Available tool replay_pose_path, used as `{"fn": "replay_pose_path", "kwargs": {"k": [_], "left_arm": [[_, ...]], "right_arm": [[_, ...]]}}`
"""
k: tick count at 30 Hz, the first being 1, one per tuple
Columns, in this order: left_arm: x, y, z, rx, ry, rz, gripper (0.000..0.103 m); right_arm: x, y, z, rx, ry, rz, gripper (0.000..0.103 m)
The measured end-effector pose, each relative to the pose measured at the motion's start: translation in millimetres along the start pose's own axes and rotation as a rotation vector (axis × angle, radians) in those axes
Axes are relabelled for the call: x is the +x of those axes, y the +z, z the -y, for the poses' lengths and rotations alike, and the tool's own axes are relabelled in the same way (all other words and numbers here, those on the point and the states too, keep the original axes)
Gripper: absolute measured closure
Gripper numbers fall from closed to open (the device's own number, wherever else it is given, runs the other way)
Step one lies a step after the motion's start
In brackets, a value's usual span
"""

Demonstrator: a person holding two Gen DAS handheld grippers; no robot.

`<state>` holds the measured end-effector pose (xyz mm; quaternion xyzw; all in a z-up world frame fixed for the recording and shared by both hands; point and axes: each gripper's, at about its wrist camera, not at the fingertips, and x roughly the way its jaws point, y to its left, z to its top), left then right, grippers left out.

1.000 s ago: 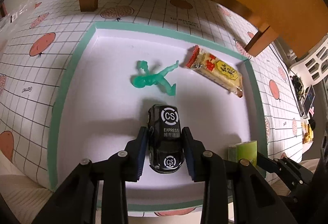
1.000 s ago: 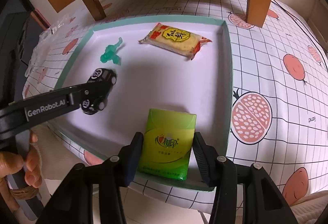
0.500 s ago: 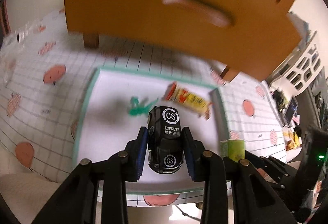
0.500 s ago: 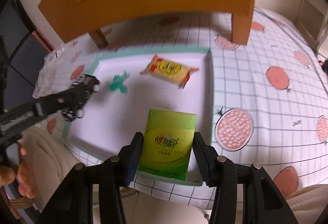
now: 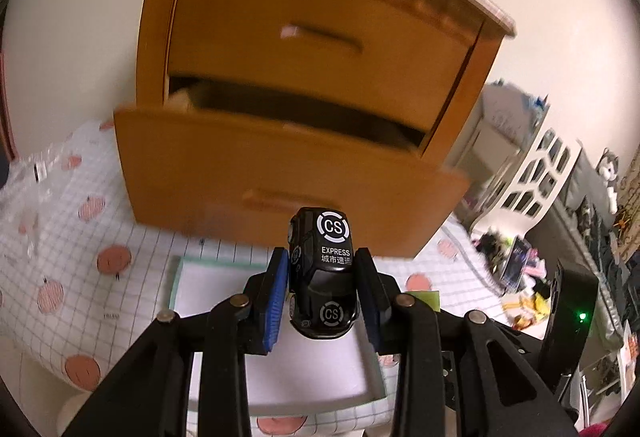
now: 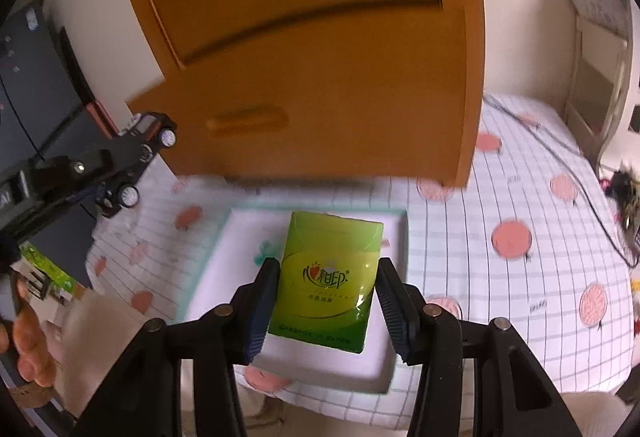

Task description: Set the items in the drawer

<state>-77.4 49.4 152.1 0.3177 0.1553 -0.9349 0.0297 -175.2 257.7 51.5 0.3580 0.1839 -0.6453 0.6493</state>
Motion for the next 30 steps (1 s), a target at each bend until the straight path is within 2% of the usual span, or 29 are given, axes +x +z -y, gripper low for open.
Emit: {"fn": "replay_pose_path", "kwargs": {"k": [5, 12, 23, 30], "left_arm": [[-25.6, 25.3, 6.2, 0.014, -0.015, 0.078, 0.068], [-42.8, 49.3, 7.0, 0.017, -0.011, 0.138, 0.068], [-52.6, 79.4, 9.9, 0.028, -0.013, 0.186, 0.068], [-47.9, 93.5, 3.6, 0.014, -0.011, 0.183, 0.068]], "right_arm": [[-30.8, 31.7, -14.5, -0.03, 0.017, 0.106, 0.051], [-59.1, 69.0, -24.5, -0.055, 0.026, 0.196, 0.051], [-74.2, 105.8, -31.6, -0.079, 0.029, 0.237, 0.051], [-71.5, 121.2, -32.2, -0.074, 0.022, 0.234, 0.051]]}}
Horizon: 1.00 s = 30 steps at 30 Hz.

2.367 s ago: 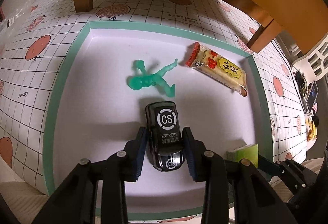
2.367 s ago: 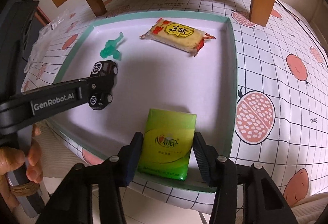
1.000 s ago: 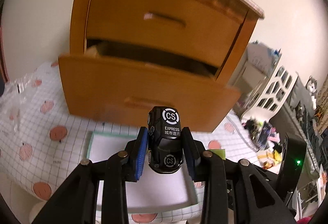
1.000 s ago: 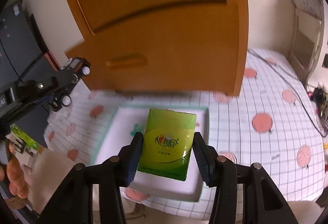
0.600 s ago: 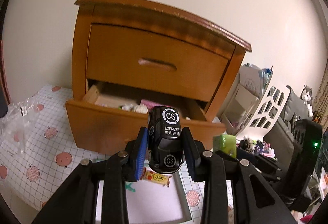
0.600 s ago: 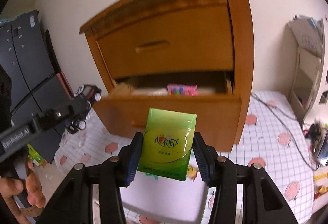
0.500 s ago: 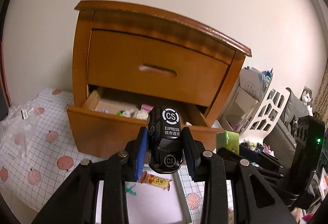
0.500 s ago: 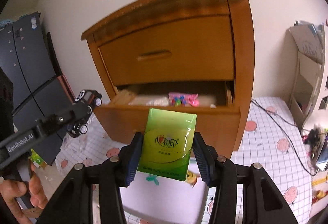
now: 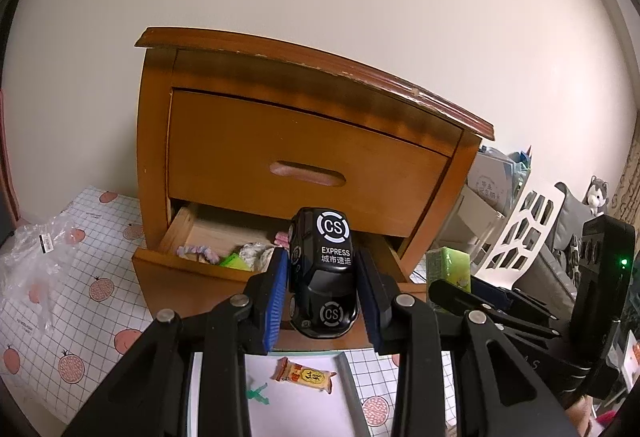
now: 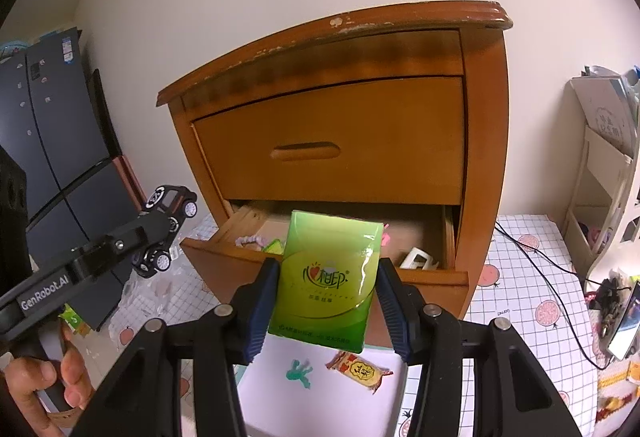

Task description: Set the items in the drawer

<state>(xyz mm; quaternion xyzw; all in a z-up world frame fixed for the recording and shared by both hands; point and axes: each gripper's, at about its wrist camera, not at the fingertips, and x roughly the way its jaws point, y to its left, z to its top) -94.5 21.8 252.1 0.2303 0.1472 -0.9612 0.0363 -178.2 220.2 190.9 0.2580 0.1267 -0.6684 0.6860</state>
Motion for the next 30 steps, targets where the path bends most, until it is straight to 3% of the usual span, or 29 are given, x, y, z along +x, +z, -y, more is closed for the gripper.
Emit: {"fn": "replay_pose_path", "kwargs": {"k": [10, 12, 16, 22, 30], "left_arm": [[18.8, 5.1, -19.7, -0.051, 0.013, -0.009, 0.068], [28.3, 5.3, -22.7, -0.059, 0.015, -0.027, 0.076], [36.2, -3.9, -32.4, -0.083, 0.022, -0.055, 0.076], [41.7, -47.0, -47.4, -0.116, 0.018, -0.129, 0.076], [86.2, -136.7, -67.6, -0.185, 0.054, -0.339, 0.073]], "right_arm": [[25.1, 12.0, 6.9, 0.024, -0.006, -0.038, 0.051], [35.4, 12.6, 8.4, 0.017, -0.022, -0.06, 0.051], [44.3, 7.4, 13.7, 0.017, -0.032, -0.078, 0.051], [45.5, -13.0, 21.0, 0.039, -0.013, -0.094, 0.051], [37.8, -58.4, 20.1, 0.016, 0.016, -0.108, 0.051]]}}
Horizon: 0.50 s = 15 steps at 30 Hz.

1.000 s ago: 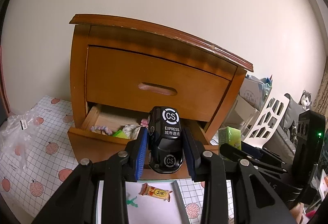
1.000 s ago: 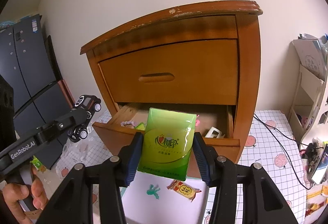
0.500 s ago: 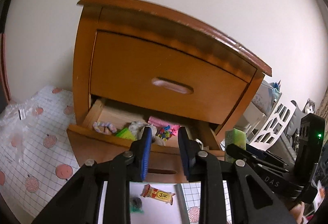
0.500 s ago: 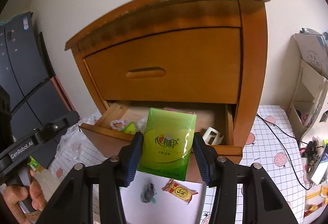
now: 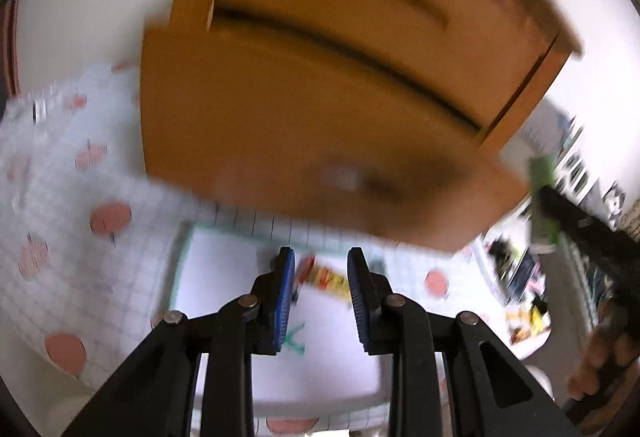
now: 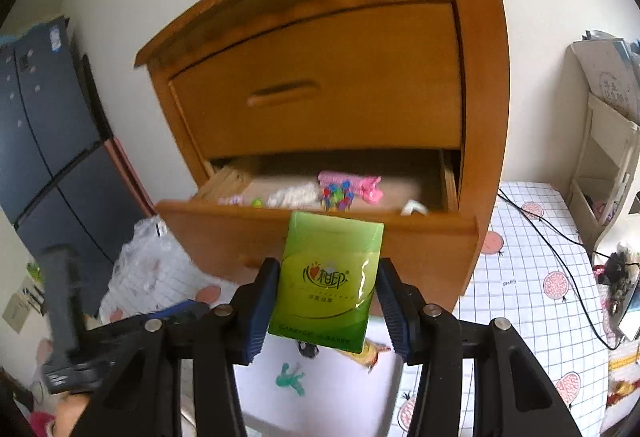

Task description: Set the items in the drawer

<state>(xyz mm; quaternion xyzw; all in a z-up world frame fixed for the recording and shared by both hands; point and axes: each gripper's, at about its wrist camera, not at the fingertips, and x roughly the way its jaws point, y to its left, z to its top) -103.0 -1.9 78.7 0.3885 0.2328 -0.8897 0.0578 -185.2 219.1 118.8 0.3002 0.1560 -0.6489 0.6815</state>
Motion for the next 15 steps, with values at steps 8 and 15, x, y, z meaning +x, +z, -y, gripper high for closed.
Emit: {"fn": "replay_pose_path", "kwargs": {"k": [8, 15], "left_arm": [[101.6, -68.1, -12.1, -0.017, 0.114, -0.344, 0.054], [133.3, -83.1, -33.6, -0.076, 0.182, -0.415, 0.04]], "right_arm": [[37.4, -56.4, 25.2, 0.091, -0.013, -0.146, 0.051], [54.6, -77.0, 36.2, 0.129, -0.01, -0.197, 0.051]]}}
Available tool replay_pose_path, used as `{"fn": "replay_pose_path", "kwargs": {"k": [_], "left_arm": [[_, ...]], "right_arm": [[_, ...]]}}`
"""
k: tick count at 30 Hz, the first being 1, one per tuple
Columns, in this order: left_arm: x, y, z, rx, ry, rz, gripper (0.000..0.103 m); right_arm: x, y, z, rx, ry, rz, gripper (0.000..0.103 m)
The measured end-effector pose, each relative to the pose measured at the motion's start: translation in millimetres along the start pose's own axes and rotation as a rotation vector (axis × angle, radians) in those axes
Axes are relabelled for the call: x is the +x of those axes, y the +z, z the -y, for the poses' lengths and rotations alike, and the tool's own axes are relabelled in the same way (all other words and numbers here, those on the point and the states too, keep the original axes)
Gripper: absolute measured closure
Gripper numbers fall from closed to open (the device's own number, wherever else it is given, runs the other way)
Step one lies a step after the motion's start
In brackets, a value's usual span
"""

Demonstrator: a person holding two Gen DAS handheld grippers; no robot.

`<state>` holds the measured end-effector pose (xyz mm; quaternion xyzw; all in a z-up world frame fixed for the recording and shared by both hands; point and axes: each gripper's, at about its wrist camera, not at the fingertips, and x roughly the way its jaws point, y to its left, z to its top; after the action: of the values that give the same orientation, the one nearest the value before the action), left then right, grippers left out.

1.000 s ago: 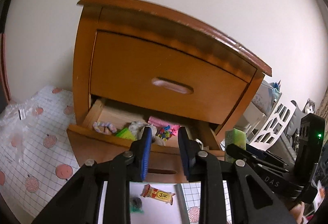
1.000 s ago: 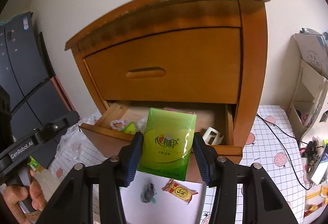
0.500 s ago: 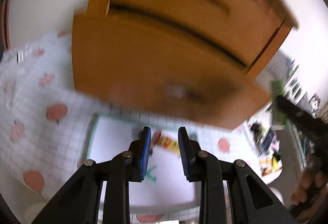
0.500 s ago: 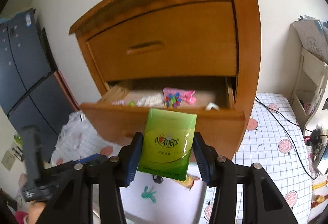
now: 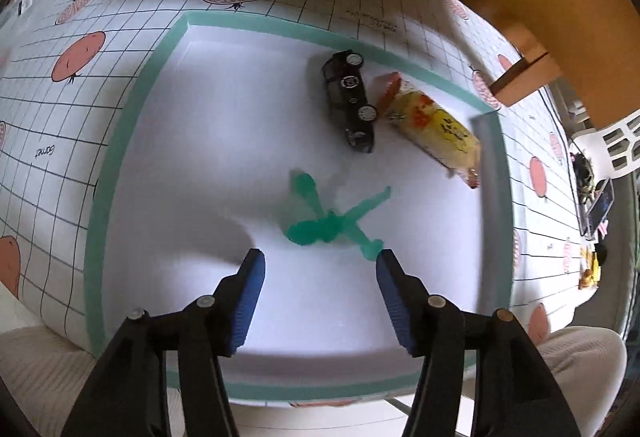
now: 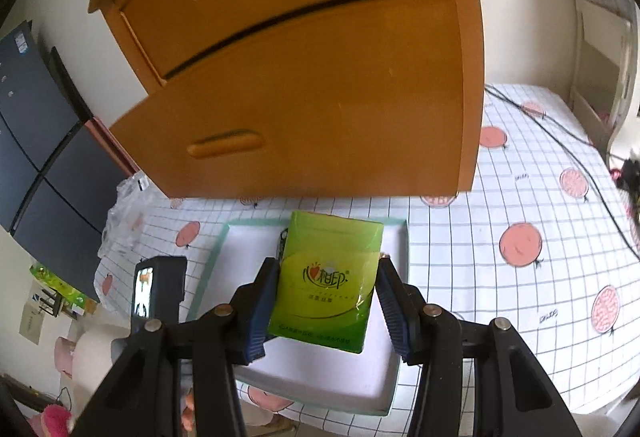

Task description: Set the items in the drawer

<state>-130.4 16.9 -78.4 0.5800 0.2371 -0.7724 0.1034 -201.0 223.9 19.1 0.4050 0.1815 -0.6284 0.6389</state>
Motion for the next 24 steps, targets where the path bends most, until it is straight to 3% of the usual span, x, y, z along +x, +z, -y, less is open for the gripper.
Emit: {"fn": "replay_pose_path", "kwargs": {"k": [18, 19, 21, 24], "left_arm": [[9.1, 8.8, 15.5, 0.09, 0.07, 0.041, 0.035], [8.8, 8.5, 14.8, 0.093, 0.074, 0.046, 0.036], [8.0, 7.4, 14.6, 0.115, 0.087, 0.052, 0.052], [9.2, 6.0, 15.0, 0.086, 0.099, 0.06, 0.052]], "right_arm": [[19.4, -16.0, 10.9, 0.03, 0.005, -0.049, 0.051], [19.7, -16.3, 10.6, 0.032, 0.005, -0.051, 0.051], [20.3, -17.1, 11.4, 0.036, 0.003, -0.053, 0.051], [19.8, -18.1, 11.7, 0.039, 0.002, -0.056, 0.051]]}}
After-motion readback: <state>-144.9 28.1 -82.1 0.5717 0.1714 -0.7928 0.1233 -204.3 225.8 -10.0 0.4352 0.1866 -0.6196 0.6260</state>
